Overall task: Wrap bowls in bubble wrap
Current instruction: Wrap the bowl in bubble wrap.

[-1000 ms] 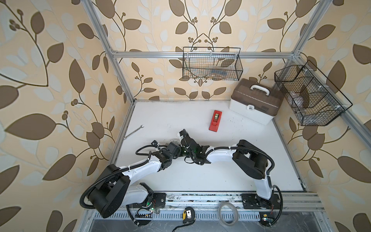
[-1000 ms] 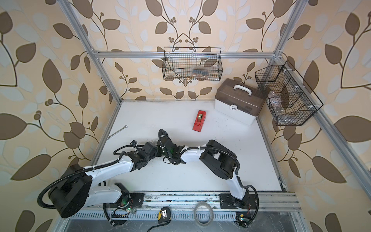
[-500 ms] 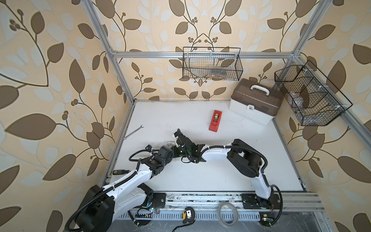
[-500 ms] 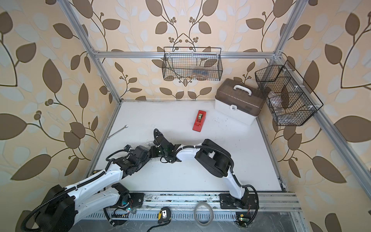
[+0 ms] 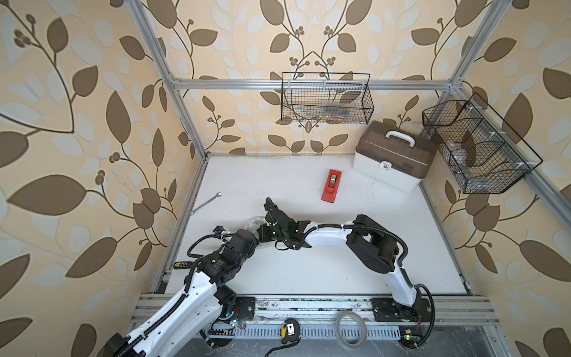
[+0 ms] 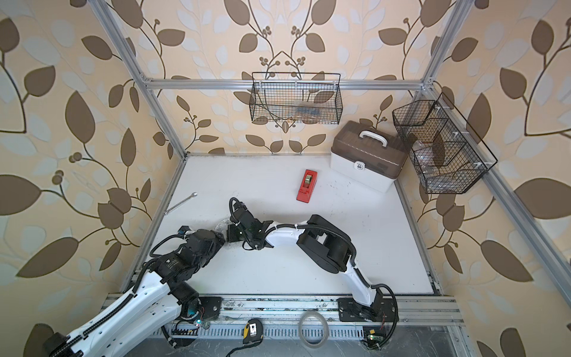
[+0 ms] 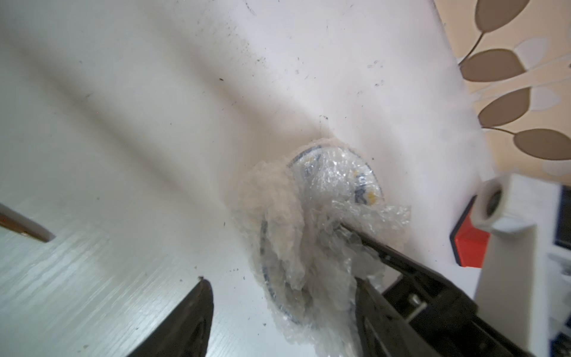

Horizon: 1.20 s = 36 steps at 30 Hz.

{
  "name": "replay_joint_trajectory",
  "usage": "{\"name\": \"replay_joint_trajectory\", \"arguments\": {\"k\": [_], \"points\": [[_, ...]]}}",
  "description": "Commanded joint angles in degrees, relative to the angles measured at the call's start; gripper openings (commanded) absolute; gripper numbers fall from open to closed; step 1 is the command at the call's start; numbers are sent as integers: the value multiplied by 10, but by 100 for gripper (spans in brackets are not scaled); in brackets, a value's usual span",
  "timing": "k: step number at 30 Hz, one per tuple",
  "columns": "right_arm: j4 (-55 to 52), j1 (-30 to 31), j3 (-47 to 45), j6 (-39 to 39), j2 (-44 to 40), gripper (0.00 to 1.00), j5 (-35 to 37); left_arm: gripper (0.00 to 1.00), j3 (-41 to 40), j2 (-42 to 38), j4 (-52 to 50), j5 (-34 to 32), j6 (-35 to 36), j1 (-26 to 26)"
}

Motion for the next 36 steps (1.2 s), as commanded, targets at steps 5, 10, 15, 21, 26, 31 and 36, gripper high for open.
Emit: {"name": "replay_joint_trajectory", "arguments": {"k": [5,10,15,21,26,31,36], "points": [[-129,9,26,44,45,0,28,75,-33,-118,-30,16,-12,5],[-144,15,40,57,46,0,44,76,-67,-123,29,50,-16,5],[-150,16,41,63,49,0,44,76,-94,-85,128,80,-19,5],[-143,15,35,64,48,0,40,74,-97,-83,148,64,-30,5],[-137,14,32,65,46,0,39,76,-113,-153,132,28,-33,5],[-133,14,32,66,46,0,39,77,-118,-134,145,22,-32,5],[-131,16,32,64,46,0,37,77,-117,-62,204,11,-23,6]]}}
